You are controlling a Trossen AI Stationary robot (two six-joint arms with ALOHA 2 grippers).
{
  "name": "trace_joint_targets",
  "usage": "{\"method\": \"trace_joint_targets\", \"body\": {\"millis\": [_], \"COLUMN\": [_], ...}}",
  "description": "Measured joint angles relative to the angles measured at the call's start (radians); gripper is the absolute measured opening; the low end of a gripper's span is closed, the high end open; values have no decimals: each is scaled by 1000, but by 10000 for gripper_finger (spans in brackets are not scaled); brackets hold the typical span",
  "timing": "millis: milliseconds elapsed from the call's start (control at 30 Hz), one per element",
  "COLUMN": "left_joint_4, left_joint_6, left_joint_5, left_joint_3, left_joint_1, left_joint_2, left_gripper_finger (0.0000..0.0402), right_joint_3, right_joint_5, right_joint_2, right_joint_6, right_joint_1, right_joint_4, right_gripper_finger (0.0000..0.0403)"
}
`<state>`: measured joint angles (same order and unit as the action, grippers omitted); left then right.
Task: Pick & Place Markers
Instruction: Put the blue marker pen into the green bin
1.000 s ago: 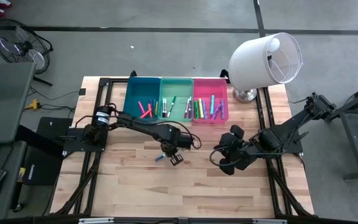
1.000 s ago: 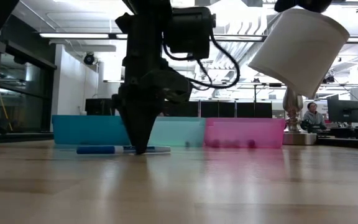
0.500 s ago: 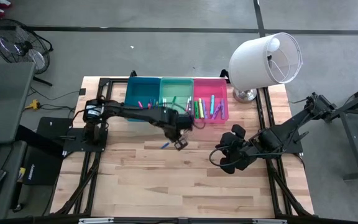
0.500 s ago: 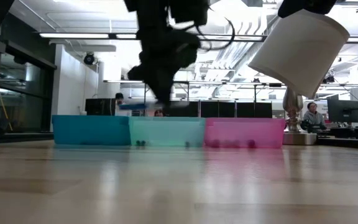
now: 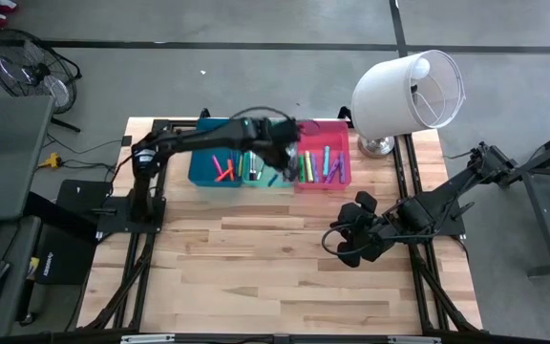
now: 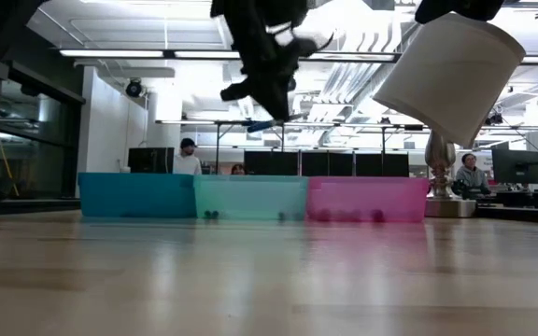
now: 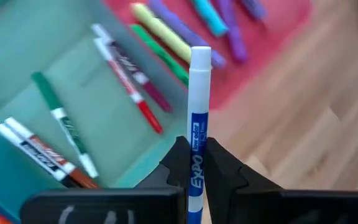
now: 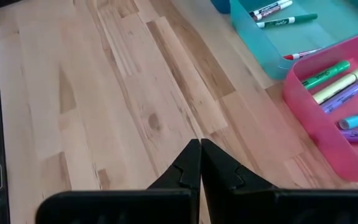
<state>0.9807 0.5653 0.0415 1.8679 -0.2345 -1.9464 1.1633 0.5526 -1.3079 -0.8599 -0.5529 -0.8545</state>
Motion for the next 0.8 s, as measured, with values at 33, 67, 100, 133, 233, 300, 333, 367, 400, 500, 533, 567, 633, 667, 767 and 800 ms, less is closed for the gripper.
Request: {"method": "trace_joint_targets", "body": {"millis": [33,67,100,133,233,300,333,367,400,500,533,567,633,667,767,800], "left_joint_4": [-1,-2,-4,-8,-35,-54,-44,-48,-69,-51,-53,-72,-67,-61,-66,-66], "left_joint_6": [10,16,23,34,71,94,95,94,95,97,97,98,101,100,96,94], "left_joint_5": [-9,-13,-20,-28,-31,-38,-56,-76,-92,-149,-170,-187,-211,-225,-263,-275], "left_joint_3": [-1,-1,-1,-1,-14,-16,-19,-19,-15,-19,-20,-18,-16,-17,-17,-17], "left_joint_1": [-24,-49,-73,-98,-160,-196,-213,-226,-236,-268,-273,-276,-283,-284,-283,-283], "left_joint_2": [-1,-2,-1,-1,-15,-37,-43,-51,-66,-101,-113,-126,-145,-153,-168,-169], "left_gripper_finger": [18,18,18,18,18,18,18,18,18,18,18,18,23,32,74,89], "right_joint_3": [0,0,0,0,0,0,0,0,0,0,0,0,0,0,0,0], "right_joint_5": [0,3,7,10,24,36,41,43,44,51,51,51,51,50,47,48], "right_joint_2": [0,0,0,0,0,0,0,0,0,0,0,0,0,0,0,0], "right_joint_6": [-3,-7,-13,-15,-23,-30,-31,-34,-36,-39,-42,-50,-62,-70,-91,-96], "right_joint_1": [0,0,0,0,0,0,0,0,0,0,0,0,0,0,0,0], "right_joint_4": [0,0,0,1,1,2,2,2,2,2,2,1,-5,-6,-21,-24], "right_gripper_finger": [0,0,0,0,0,0,0,0,0,0,0,0,0,0,0,0]}}
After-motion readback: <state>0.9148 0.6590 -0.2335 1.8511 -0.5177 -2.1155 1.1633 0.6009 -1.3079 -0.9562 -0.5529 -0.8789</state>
